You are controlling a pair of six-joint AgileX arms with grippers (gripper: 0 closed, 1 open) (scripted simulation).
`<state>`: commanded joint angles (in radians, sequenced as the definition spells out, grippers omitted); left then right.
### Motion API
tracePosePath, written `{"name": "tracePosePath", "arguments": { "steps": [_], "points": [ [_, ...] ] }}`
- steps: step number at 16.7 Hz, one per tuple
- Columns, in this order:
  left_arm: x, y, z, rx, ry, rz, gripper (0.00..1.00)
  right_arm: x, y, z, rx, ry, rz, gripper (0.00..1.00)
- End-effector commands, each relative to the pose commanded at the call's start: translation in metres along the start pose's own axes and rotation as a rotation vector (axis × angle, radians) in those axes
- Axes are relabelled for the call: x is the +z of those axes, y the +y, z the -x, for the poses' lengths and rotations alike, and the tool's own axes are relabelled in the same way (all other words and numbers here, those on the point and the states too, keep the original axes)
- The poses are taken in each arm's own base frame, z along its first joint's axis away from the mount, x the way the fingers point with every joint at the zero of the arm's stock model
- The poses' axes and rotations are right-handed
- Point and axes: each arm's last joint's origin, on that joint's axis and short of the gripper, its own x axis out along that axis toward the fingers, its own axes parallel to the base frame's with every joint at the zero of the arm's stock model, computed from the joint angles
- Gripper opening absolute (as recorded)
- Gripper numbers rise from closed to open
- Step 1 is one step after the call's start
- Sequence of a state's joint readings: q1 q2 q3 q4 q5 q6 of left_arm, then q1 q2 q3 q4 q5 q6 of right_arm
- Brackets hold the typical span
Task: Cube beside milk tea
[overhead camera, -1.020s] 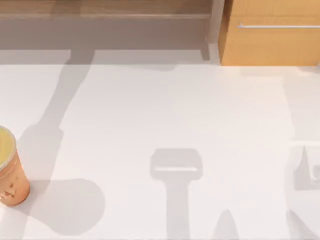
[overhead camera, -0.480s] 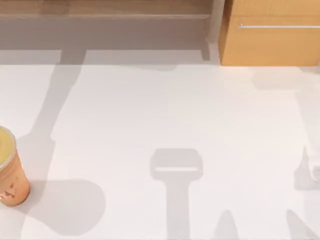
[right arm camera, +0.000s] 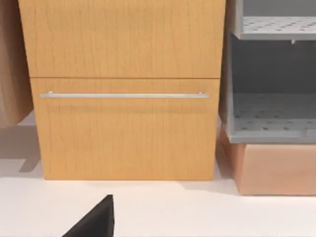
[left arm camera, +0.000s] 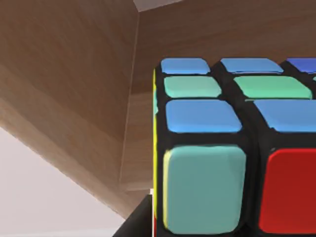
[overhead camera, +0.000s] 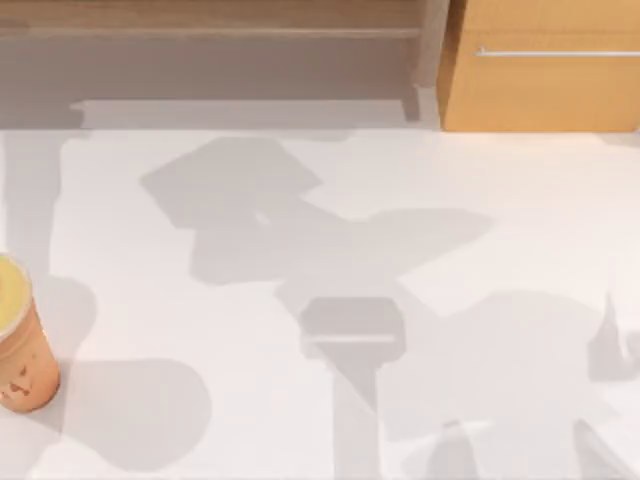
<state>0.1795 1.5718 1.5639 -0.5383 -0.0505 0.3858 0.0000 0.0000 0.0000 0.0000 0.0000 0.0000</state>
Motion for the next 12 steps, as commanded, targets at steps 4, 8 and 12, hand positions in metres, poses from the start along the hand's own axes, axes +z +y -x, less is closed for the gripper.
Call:
{"name": "tracePosePath", "arguments": {
  "steps": [4,8,12],
  "points": [
    [-0.113,0.017,-0.037,-0.138,0.526,0.014,0.0,0.0,0.0,0.0,0.0,0.0,0.0,1.0],
    [-0.193,0.017,-0.039,-0.302,0.887,0.108,0.0,0.0,0.0,0.0,0.0,0.0,0.0,1.0],
    [-0.209,0.015,-0.037,-0.347,0.963,0.137,0.0,0.0,0.0,0.0,0.0,0.0,0.0,1.0]
  ]
}}
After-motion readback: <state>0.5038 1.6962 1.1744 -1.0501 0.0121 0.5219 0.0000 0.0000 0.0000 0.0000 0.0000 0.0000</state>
